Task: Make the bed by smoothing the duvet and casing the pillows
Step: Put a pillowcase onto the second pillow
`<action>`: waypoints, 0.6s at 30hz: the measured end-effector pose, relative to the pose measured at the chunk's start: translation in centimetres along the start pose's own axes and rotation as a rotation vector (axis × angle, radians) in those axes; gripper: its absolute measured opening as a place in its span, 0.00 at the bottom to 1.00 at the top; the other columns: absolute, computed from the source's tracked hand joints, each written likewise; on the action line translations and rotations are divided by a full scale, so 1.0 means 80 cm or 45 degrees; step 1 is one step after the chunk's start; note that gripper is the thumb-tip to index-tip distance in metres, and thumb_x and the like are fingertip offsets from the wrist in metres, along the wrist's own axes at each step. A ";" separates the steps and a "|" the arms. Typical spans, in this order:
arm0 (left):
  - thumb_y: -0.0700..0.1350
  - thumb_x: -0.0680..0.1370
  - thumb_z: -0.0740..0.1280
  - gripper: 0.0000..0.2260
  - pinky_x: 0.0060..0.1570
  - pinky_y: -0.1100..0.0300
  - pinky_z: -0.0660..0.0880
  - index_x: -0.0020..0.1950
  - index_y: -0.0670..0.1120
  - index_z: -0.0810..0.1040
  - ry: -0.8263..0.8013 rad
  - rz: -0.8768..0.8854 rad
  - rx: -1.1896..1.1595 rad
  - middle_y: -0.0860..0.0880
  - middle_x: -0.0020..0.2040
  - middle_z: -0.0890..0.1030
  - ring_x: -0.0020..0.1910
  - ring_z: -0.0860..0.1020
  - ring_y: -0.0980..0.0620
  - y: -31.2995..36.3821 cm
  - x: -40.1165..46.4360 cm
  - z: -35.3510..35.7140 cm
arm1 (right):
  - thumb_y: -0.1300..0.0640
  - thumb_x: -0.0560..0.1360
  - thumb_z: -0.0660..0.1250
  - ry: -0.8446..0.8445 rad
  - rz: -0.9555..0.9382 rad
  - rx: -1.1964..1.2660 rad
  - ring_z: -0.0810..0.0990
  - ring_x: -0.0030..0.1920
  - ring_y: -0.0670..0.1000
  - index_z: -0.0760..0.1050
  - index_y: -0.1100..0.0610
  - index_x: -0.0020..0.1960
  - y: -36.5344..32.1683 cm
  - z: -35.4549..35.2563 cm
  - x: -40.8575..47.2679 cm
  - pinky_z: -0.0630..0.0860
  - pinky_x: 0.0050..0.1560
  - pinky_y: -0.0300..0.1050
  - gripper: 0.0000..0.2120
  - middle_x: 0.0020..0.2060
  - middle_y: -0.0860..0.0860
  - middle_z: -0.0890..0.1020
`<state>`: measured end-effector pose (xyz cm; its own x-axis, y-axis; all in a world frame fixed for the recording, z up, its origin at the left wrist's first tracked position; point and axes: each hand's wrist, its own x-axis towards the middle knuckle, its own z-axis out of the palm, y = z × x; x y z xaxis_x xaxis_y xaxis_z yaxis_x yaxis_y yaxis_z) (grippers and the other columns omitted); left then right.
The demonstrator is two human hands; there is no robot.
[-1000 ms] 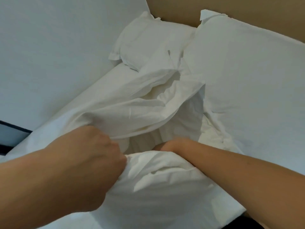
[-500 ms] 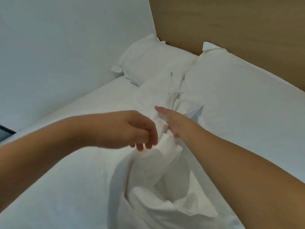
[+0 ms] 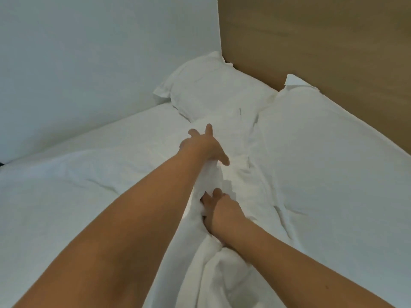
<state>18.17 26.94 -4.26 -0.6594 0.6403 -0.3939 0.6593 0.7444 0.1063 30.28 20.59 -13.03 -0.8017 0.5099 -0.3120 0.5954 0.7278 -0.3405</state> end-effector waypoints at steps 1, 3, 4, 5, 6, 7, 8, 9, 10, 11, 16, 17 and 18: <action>0.59 0.66 0.76 0.49 0.60 0.41 0.71 0.78 0.52 0.51 -0.034 -0.085 0.009 0.38 0.73 0.57 0.67 0.67 0.32 -0.015 0.000 0.004 | 0.53 0.78 0.59 0.023 -0.033 -0.048 0.71 0.57 0.58 0.59 0.50 0.72 0.003 0.005 -0.006 0.70 0.53 0.51 0.23 0.61 0.57 0.68; 0.51 0.73 0.71 0.33 0.53 0.50 0.74 0.73 0.42 0.64 -0.084 -0.173 0.012 0.41 0.64 0.70 0.58 0.74 0.39 -0.057 -0.008 0.009 | 0.56 0.78 0.58 0.083 -0.092 -0.156 0.71 0.56 0.59 0.60 0.50 0.73 0.007 0.014 -0.016 0.64 0.48 0.49 0.23 0.61 0.57 0.68; 0.48 0.75 0.68 0.24 0.49 0.53 0.73 0.68 0.39 0.70 -0.113 -0.186 -0.007 0.42 0.58 0.74 0.52 0.75 0.42 -0.081 -0.015 0.011 | 0.56 0.79 0.57 0.099 -0.117 -0.209 0.71 0.57 0.59 0.59 0.49 0.74 0.006 0.017 -0.020 0.63 0.47 0.50 0.25 0.62 0.57 0.67; 0.45 0.77 0.66 0.17 0.47 0.54 0.72 0.63 0.39 0.74 -0.144 -0.202 -0.056 0.42 0.56 0.76 0.48 0.75 0.43 -0.107 -0.023 0.012 | 0.55 0.79 0.57 0.100 -0.139 -0.250 0.70 0.57 0.58 0.55 0.47 0.76 0.004 0.018 -0.024 0.64 0.48 0.50 0.26 0.62 0.57 0.67; 0.44 0.77 0.66 0.14 0.46 0.54 0.72 0.60 0.39 0.76 -0.170 -0.227 -0.155 0.41 0.57 0.78 0.46 0.74 0.44 -0.134 -0.032 0.014 | 0.54 0.80 0.57 0.100 -0.147 -0.271 0.70 0.58 0.58 0.52 0.46 0.77 -0.001 0.017 -0.027 0.65 0.50 0.50 0.27 0.62 0.56 0.67; 0.43 0.77 0.66 0.14 0.46 0.54 0.73 0.60 0.39 0.77 -0.179 -0.259 -0.307 0.41 0.58 0.79 0.46 0.74 0.45 -0.159 -0.040 0.017 | 0.53 0.80 0.57 0.122 -0.148 -0.268 0.71 0.57 0.58 0.51 0.45 0.77 -0.007 0.016 -0.030 0.65 0.50 0.50 0.28 0.61 0.55 0.67; 0.43 0.76 0.67 0.14 0.47 0.52 0.74 0.60 0.39 0.78 -0.187 -0.291 -0.483 0.40 0.58 0.80 0.47 0.75 0.45 -0.181 -0.051 0.019 | 0.52 0.79 0.58 0.162 -0.149 -0.248 0.71 0.56 0.57 0.51 0.45 0.76 -0.013 0.015 -0.033 0.65 0.49 0.49 0.28 0.60 0.54 0.68; 0.42 0.76 0.67 0.12 0.47 0.50 0.76 0.58 0.38 0.79 -0.197 -0.323 -0.660 0.39 0.55 0.80 0.47 0.77 0.43 -0.198 -0.065 0.021 | 0.51 0.79 0.59 0.218 -0.154 -0.226 0.72 0.55 0.57 0.54 0.45 0.75 -0.019 0.013 -0.037 0.65 0.48 0.49 0.27 0.59 0.53 0.69; 0.41 0.75 0.67 0.09 0.46 0.49 0.76 0.53 0.38 0.79 -0.199 -0.348 -0.829 0.39 0.51 0.81 0.47 0.78 0.41 -0.210 -0.078 0.024 | 0.50 0.77 0.61 0.267 -0.151 -0.204 0.73 0.54 0.56 0.56 0.46 0.73 -0.023 0.011 -0.042 0.65 0.48 0.49 0.26 0.58 0.52 0.70; 0.40 0.75 0.66 0.06 0.44 0.49 0.76 0.48 0.39 0.79 -0.192 -0.363 -0.975 0.40 0.46 0.81 0.45 0.79 0.40 -0.220 -0.091 0.028 | 0.48 0.76 0.62 0.319 -0.141 -0.187 0.73 0.54 0.56 0.58 0.47 0.71 -0.027 0.010 -0.048 0.66 0.49 0.49 0.26 0.57 0.52 0.71; 0.38 0.74 0.63 0.05 0.34 0.58 0.71 0.38 0.41 0.74 -0.136 -0.280 -1.468 0.44 0.33 0.76 0.33 0.75 0.45 -0.274 -0.142 0.052 | 0.30 0.69 0.61 0.361 0.318 -0.248 0.62 0.70 0.59 0.48 0.47 0.76 -0.033 -0.008 -0.086 0.48 0.70 0.68 0.43 0.71 0.52 0.60; 0.37 0.74 0.63 0.05 0.34 0.58 0.71 0.37 0.41 0.73 -0.131 -0.273 -1.531 0.44 0.32 0.75 0.32 0.75 0.45 -0.287 -0.153 0.057 | 0.26 0.65 0.60 0.327 0.432 -0.154 0.64 0.70 0.60 0.43 0.47 0.76 -0.039 -0.012 -0.096 0.52 0.69 0.68 0.49 0.72 0.53 0.60; 0.36 0.73 0.62 0.06 0.33 0.58 0.71 0.37 0.41 0.73 -0.111 -0.273 -1.586 0.44 0.32 0.75 0.32 0.75 0.45 -0.300 -0.165 0.060 | 0.25 0.63 0.61 0.285 0.476 0.033 0.68 0.67 0.60 0.40 0.46 0.77 -0.045 -0.015 -0.104 0.60 0.68 0.65 0.54 0.72 0.54 0.63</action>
<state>12.79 -0.27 -6.03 -0.6535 0.5058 -0.5631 -0.2742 0.5352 0.7990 34.71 14.29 -8.17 -0.5211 0.8248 -0.2192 0.8456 0.4642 -0.2636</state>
